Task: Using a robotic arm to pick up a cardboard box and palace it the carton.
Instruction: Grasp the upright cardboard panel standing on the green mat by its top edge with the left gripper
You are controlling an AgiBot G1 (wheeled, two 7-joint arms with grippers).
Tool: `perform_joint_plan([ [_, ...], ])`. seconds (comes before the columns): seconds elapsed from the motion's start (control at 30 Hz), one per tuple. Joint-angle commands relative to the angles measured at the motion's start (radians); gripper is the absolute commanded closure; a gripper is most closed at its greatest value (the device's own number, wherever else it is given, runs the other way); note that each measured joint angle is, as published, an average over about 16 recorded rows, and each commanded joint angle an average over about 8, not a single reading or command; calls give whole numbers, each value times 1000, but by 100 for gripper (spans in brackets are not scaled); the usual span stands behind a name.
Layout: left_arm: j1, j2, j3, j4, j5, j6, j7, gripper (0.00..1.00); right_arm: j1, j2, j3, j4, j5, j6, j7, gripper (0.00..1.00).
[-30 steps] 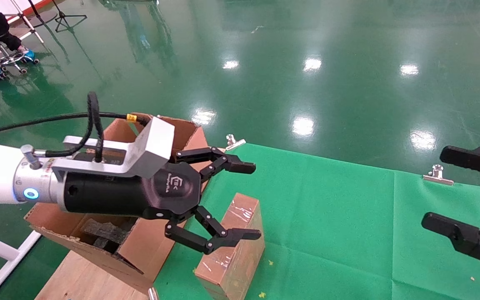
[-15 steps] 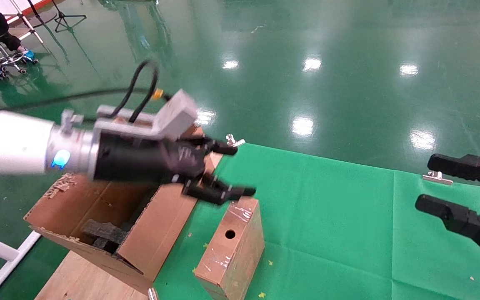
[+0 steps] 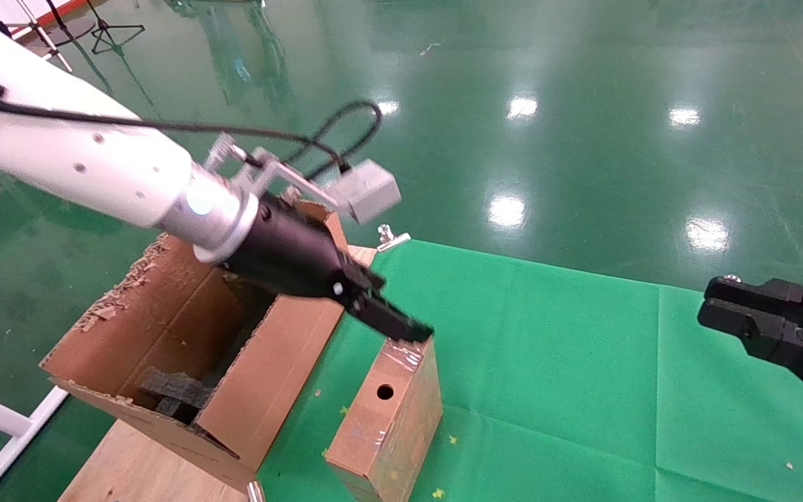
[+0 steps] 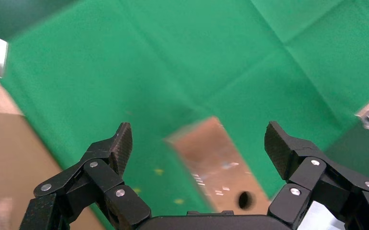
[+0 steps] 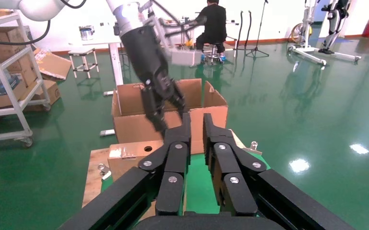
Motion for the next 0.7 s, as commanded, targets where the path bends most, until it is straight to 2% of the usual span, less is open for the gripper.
perform_joint_plan([
  [0.03, -11, 7, 42, 1, -13, 1, -48, 0, 0, 0, 0, 0, 0, 0, 0, 100],
  [0.33, -22, 36, 181, -8, -8, -14, -95, 0, 0, 0, 0, 0, 0, 0, 0, 100],
  [0.63, -33, 65, 263, -11, 0, -27, -88, 0, 0, 0, 0, 0, 0, 0, 0, 99],
  [0.67, -35, 67, 269, -11, 0, -27, -84, 0, 0, 0, 0, 0, 0, 0, 0, 93],
  [0.7, -38, 70, 276, -11, 0, -27, -80, 0, 0, 0, 0, 0, 0, 0, 0, 80],
])
